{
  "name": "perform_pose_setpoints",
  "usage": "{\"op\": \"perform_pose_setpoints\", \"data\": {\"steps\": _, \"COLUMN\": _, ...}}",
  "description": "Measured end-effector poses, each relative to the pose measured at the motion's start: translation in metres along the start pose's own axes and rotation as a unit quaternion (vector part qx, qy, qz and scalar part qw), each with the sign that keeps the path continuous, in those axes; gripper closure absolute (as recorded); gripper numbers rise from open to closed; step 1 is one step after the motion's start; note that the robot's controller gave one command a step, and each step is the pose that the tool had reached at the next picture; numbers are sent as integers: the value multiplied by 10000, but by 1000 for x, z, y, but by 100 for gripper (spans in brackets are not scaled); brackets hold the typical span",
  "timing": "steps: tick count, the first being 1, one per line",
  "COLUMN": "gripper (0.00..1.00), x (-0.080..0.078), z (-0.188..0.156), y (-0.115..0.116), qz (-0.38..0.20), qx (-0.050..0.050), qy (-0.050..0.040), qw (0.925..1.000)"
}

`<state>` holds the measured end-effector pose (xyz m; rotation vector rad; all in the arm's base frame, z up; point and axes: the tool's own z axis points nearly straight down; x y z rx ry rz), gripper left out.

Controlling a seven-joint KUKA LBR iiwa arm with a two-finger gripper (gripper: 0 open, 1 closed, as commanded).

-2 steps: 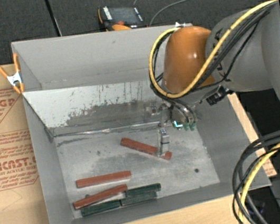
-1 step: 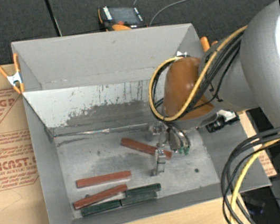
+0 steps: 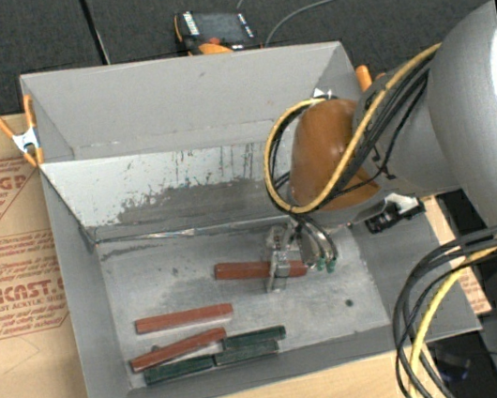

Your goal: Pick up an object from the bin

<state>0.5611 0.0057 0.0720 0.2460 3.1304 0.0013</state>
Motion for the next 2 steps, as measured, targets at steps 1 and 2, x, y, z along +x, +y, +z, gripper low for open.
{"op": "perform_pose_setpoints", "data": {"steps": 1, "gripper": 100, "x": -9, "z": 1, "y": 6, "qz": -494, "qx": 9, "qy": -5, "qw": 9988}}
{"op": "perform_pose_setpoints", "data": {"steps": 2, "gripper": 100, "x": -11, "z": -144, "y": -28, "qz": -2109, "qx": 9, "qy": -36, "qw": 9775}}
